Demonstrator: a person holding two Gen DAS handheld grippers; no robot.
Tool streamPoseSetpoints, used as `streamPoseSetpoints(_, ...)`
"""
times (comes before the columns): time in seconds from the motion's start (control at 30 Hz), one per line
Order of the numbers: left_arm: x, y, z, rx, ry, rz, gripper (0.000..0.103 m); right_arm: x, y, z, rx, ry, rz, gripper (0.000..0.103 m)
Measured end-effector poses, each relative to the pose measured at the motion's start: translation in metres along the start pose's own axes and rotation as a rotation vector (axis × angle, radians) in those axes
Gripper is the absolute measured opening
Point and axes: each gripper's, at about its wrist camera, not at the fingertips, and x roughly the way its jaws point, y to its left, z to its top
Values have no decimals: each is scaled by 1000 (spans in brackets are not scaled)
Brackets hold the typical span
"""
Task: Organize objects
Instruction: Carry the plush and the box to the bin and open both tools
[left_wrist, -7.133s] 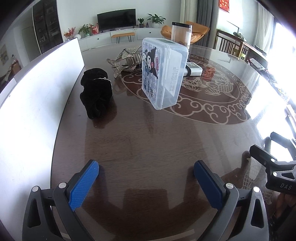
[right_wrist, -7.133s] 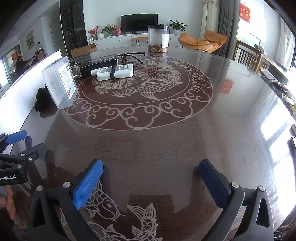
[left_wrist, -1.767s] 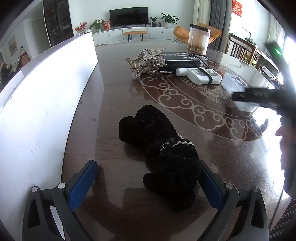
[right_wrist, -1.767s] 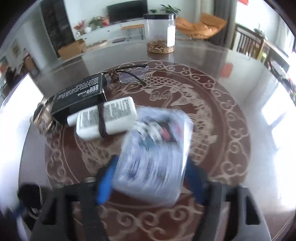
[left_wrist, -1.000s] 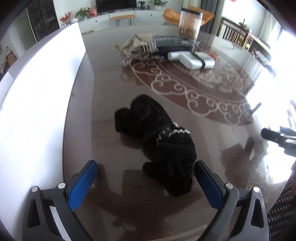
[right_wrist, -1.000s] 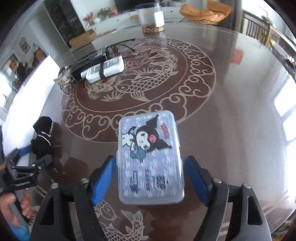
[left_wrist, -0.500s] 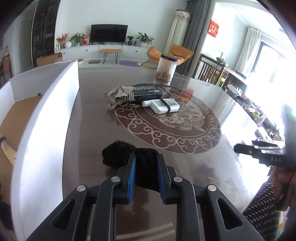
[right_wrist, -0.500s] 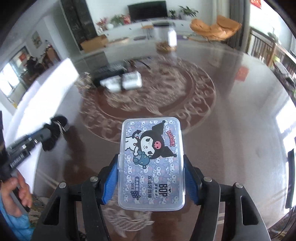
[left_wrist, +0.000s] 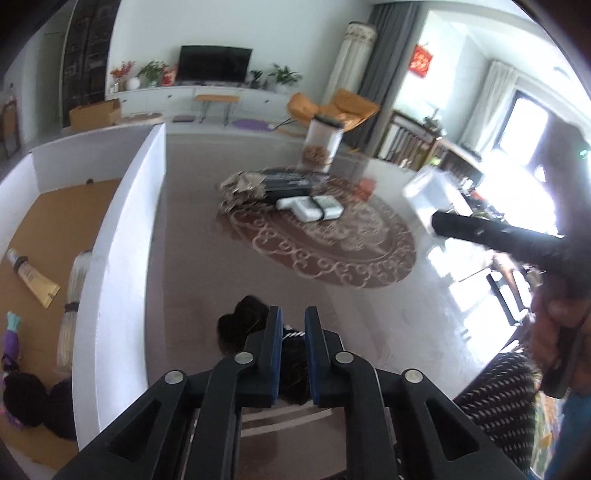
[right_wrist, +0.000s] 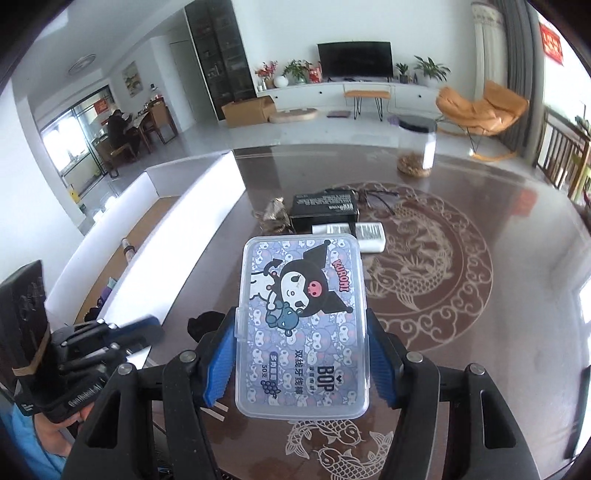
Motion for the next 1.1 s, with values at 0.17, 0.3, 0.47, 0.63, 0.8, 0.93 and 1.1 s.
streamPoseSetpoints(0.17,22,-14,-10,-27,-25,200,90,1,-2,-5,21,3,28,63)
streamPoseSetpoints(0.3,64,-28,-8,-2,43,284,90,6,-5,-14,40,19,54,63)
streamPoseSetpoints(0.47,83,-22,-16,-11,51,143,29,2,-12,-20,55,18,53,63)
streamPoseSetpoints(0.63,25,-21,-19,13,-41,32,25,1,-13,-17,56,23,30,63)
streamPoseSetpoints(0.8,-69,11,6,-47,-177,33,26,7,27,11,30,6,135,63)
streamPoseSetpoints(0.93,-127,84,20,-144,-258,221,26,13,104,43,-71,-14,291,63)
streamPoseSetpoints(1.1,-140,190,8,-329,-203,444,33,46,207,62,-171,34,490,63)
